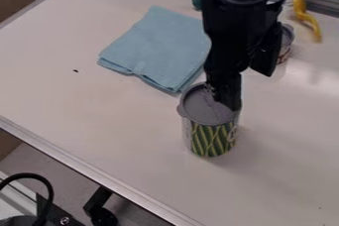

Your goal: Move the can to the bottom side of the blue cloth

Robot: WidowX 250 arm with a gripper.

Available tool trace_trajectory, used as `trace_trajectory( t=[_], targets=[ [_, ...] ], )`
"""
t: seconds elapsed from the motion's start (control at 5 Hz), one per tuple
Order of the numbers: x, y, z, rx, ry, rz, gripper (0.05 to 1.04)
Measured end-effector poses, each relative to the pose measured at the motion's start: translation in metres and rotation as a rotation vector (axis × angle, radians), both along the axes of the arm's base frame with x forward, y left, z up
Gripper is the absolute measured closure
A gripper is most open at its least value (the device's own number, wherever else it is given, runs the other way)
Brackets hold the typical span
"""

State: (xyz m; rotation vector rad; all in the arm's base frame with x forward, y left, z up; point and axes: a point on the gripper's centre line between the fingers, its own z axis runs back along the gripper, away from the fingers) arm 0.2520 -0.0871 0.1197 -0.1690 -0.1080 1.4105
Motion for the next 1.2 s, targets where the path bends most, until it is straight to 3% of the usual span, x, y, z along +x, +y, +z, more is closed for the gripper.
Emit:
trace_trajectory(
  t=[0.2, 0.4, 0.6, 1.0, 1.2],
  targets=[
    [-0.007, -0.008, -0.001, 0.031, 0.011, 0.134, 0.085],
    [-0.012, -0.015, -0.011, 0.034, 0.057, 0.164, 0.085],
    [-0.012, -0.021, -0.016, 0.017, 0.032, 0.199, 0.085],
    [-0.007, -0.024, -0.035, 0.011, 0.026, 0.239, 0.085],
    [-0.008, -0.025, -0.045, 0.018, 0.05, 0.227, 0.085]
  ],
)
